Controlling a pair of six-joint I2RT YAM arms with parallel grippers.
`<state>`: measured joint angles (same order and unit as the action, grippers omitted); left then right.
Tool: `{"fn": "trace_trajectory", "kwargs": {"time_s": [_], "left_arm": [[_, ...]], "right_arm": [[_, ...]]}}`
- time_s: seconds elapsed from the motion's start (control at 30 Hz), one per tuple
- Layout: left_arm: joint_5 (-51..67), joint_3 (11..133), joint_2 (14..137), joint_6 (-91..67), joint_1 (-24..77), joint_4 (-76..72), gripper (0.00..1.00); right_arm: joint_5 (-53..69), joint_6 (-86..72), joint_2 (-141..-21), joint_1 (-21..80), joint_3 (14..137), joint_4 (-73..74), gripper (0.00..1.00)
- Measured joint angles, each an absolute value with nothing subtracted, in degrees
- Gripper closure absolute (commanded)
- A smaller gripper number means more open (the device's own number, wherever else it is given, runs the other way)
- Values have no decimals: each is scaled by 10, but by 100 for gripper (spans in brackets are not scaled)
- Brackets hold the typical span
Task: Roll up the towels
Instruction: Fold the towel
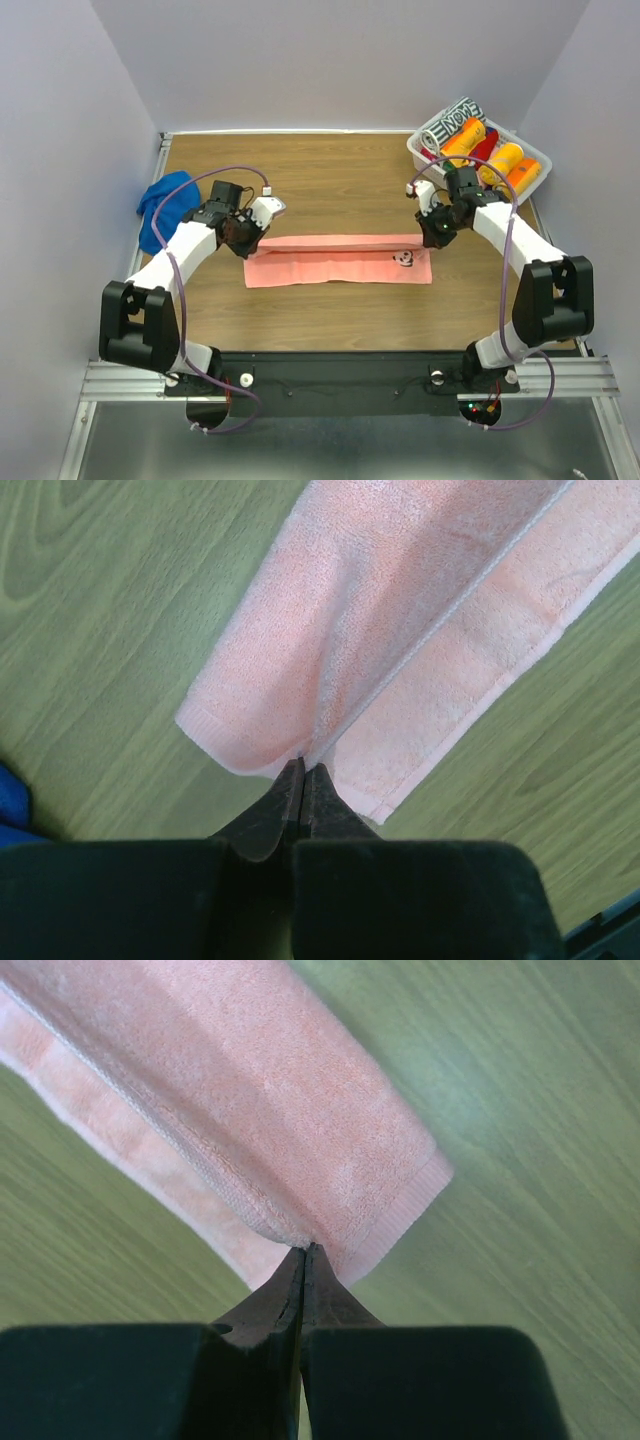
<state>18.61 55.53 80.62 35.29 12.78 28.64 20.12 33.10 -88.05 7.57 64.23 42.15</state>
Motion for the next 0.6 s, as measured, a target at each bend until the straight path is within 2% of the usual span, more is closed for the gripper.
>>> {"fn": "trace_trajectory", "kwargs": {"time_s": [0.6], "left_arm": [[171, 505, 772, 371, 159, 305, 100]], "right_arm": [[213, 384, -866, 76, 600, 470, 99]]}}
